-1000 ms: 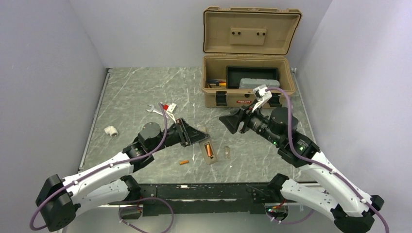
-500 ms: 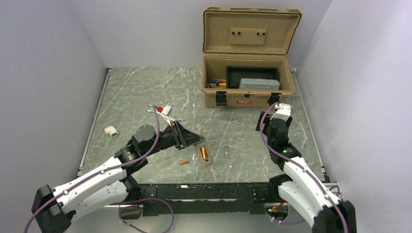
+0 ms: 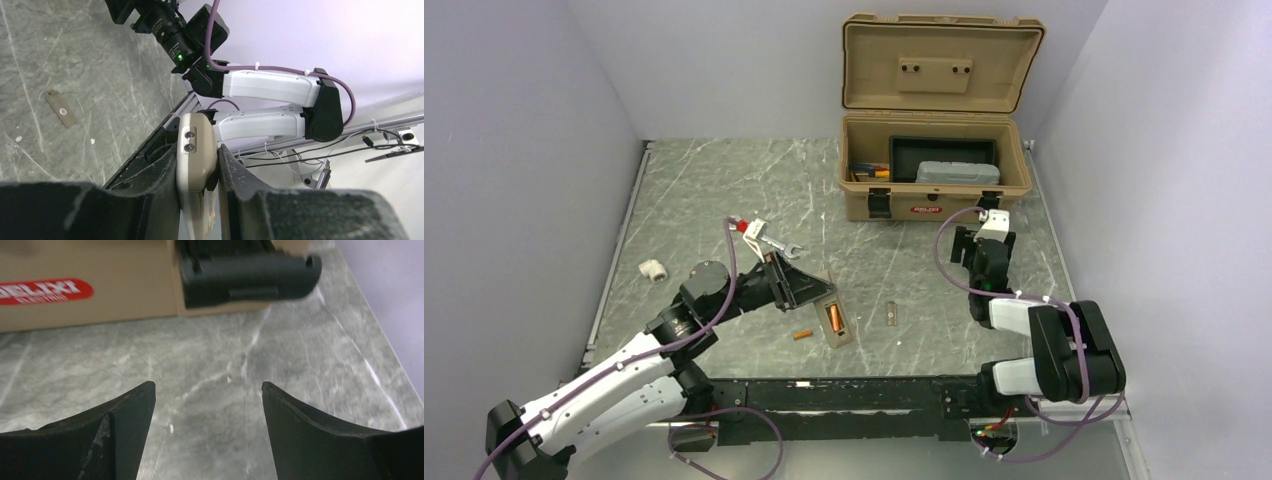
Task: Load the batteries into the remote control
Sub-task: Load the battery into the remote control.
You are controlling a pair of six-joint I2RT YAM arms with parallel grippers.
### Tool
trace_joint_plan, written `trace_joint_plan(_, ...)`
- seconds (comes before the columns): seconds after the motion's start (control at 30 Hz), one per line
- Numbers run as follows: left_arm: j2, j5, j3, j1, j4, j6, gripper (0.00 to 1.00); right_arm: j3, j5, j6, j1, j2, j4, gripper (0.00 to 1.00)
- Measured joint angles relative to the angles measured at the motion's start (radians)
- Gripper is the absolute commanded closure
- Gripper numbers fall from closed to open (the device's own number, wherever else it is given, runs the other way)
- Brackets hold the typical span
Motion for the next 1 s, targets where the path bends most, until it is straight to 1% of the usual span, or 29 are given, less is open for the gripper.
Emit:
trace_joint_plan(0.07, -0.005, 0.011, 0.000, 0.002, 0.008, 0.012, 1.00, -0.009, -0.039, -0.027, -0.008, 0.013, 0.071, 0.20)
trace_joint_plan(0.17, -0.012, 0.029, 0.000, 0.003, 0.034, 0.036, 1.00, -0.059, -0.079, -0.051, -0.019, 0.063, 0.252, 0.19)
trace_joint_plan(0.23, -0.013, 0.034, 0.002, 0.003, 0.038, 0.053, 1.00, -0.082, -0.100, -0.051, -0.042, 0.106, 0.317, 0.19)
trace_joint_plan(0.3, -0.011, 0.034, 0.011, 0.003, 0.028, 0.072, 1.00, -0.082, -0.119, -0.050, -0.069, 0.140, 0.322, 0.18)
trace_joint_plan(0.33, -0.010, 0.033, 0.015, 0.003, 0.020, 0.079, 1.00, -0.079, -0.132, -0.047, -0.084, 0.147, 0.319, 0.04)
trace_joint_plan(0.37, -0.010, 0.033, 0.022, 0.003, 0.009, 0.089, 1.00, -0.071, -0.142, -0.042, -0.095, 0.150, 0.315, 0.00)
trace_joint_plan(0.8, 0.042, 0.002, 0.051, 0.003, -0.011, 0.130, 1.00, -0.050, -0.168, -0.016, -0.112, 0.150, 0.327, 0.00)
trace_joint_plan(1.0, 0.122, 0.018, 0.054, 0.005, 0.044, 0.121, 1.00, -0.050, -0.168, -0.016, -0.112, 0.150, 0.327, 0.00)
